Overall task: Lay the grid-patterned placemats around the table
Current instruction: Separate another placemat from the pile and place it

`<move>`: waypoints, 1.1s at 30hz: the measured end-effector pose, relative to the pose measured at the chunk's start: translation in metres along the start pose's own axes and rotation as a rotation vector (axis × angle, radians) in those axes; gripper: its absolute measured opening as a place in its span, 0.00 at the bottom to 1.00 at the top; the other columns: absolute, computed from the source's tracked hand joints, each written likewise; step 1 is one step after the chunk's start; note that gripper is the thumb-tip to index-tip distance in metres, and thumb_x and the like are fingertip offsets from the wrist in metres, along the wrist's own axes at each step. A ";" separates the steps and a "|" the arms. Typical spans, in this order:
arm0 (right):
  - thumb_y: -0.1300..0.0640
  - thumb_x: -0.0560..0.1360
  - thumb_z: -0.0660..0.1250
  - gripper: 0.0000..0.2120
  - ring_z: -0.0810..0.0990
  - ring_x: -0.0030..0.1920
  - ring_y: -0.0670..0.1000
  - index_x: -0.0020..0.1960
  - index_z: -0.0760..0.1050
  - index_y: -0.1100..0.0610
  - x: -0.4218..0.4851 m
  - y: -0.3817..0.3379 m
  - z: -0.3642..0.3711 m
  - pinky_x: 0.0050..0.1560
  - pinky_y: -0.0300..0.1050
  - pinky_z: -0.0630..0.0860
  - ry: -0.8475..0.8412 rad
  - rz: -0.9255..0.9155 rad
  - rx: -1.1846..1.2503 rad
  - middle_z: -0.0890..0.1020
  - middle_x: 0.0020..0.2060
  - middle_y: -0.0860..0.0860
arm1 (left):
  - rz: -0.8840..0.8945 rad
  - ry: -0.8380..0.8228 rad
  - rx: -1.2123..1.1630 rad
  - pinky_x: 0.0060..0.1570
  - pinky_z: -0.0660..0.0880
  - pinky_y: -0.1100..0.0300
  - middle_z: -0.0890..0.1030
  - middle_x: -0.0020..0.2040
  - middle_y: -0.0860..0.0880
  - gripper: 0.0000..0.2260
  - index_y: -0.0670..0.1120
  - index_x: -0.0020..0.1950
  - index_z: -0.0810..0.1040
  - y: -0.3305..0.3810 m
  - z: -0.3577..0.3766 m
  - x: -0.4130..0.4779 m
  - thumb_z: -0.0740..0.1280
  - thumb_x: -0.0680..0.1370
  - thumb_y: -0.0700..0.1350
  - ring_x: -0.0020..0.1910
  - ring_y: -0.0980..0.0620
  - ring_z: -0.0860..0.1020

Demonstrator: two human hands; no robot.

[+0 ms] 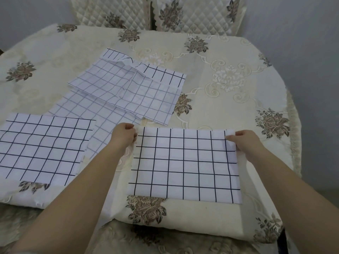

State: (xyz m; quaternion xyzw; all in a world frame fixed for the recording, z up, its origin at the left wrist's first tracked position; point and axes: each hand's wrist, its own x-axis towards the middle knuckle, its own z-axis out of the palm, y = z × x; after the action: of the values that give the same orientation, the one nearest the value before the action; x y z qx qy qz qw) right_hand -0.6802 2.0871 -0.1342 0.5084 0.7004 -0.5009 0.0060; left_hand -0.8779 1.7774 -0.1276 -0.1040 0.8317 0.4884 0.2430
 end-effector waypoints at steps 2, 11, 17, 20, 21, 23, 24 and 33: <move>0.60 0.70 0.73 0.10 0.73 0.34 0.54 0.38 0.75 0.66 -0.002 -0.004 0.002 0.37 0.43 0.69 -0.030 0.008 -0.027 0.76 0.34 0.58 | 0.005 -0.044 0.071 0.52 0.78 0.51 0.80 0.47 0.40 0.13 0.38 0.60 0.76 0.000 0.001 0.000 0.67 0.76 0.39 0.43 0.45 0.79; 0.63 0.71 0.70 0.06 0.74 0.37 0.54 0.41 0.78 0.67 -0.006 -0.001 -0.003 0.39 0.47 0.69 -0.007 -0.034 0.119 0.76 0.37 0.59 | 0.119 -0.102 0.281 0.38 0.72 0.60 0.77 0.32 0.47 0.06 0.42 0.36 0.79 0.009 -0.003 -0.009 0.71 0.73 0.41 0.33 0.50 0.75; 0.56 0.67 0.74 0.12 0.74 0.38 0.53 0.43 0.80 0.66 -0.007 -0.024 -0.026 0.41 0.49 0.71 0.049 -0.149 0.107 0.78 0.36 0.57 | 0.231 -0.085 0.184 0.28 0.67 0.65 0.74 0.30 0.51 0.05 0.45 0.38 0.80 0.038 -0.016 -0.020 0.74 0.72 0.42 0.28 0.55 0.70; 0.55 0.71 0.73 0.17 0.65 0.31 0.53 0.44 0.77 0.71 -0.018 -0.048 -0.039 0.34 0.46 0.63 0.074 -0.247 0.100 0.69 0.32 0.56 | 0.240 -0.088 0.080 0.26 0.69 0.64 0.77 0.30 0.46 0.04 0.41 0.43 0.82 0.058 -0.023 -0.027 0.73 0.73 0.41 0.25 0.54 0.72; 0.55 0.71 0.72 0.16 0.64 0.28 0.52 0.43 0.77 0.70 -0.021 -0.056 -0.043 0.32 0.46 0.63 0.079 -0.260 0.111 0.68 0.31 0.56 | 0.245 -0.095 0.043 0.26 0.72 0.63 0.79 0.31 0.44 0.05 0.39 0.46 0.82 0.064 -0.026 -0.029 0.73 0.73 0.40 0.25 0.53 0.74; 0.55 0.73 0.71 0.13 0.65 0.23 0.51 0.44 0.78 0.67 -0.030 -0.069 -0.050 0.28 0.43 0.67 0.050 -0.271 0.156 0.69 0.30 0.57 | 0.256 -0.119 -0.048 0.30 0.78 0.61 0.82 0.36 0.41 0.06 0.37 0.48 0.81 0.076 -0.030 -0.035 0.72 0.74 0.39 0.27 0.51 0.80; 0.56 0.75 0.70 0.12 0.67 0.21 0.49 0.46 0.78 0.67 -0.037 -0.075 -0.055 0.25 0.40 0.70 0.016 -0.275 0.206 0.71 0.29 0.57 | 0.269 -0.131 -0.096 0.34 0.81 0.60 0.83 0.38 0.39 0.07 0.36 0.49 0.80 0.080 -0.033 -0.038 0.71 0.74 0.38 0.30 0.50 0.82; 0.45 0.79 0.58 0.23 0.85 0.44 0.57 0.47 0.76 0.65 -0.078 -0.076 -0.077 0.46 0.47 0.83 -0.108 -0.282 0.620 0.85 0.42 0.60 | 0.429 -0.230 -0.381 0.50 0.81 0.56 0.83 0.45 0.33 0.08 0.30 0.47 0.80 0.092 -0.053 -0.069 0.66 0.74 0.34 0.47 0.40 0.83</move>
State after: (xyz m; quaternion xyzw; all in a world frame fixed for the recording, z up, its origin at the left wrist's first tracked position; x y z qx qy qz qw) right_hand -0.6588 2.0884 -0.0022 0.3569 0.5770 -0.7121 -0.1808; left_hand -0.8725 1.7730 -0.0014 0.0860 0.6951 0.6843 0.2029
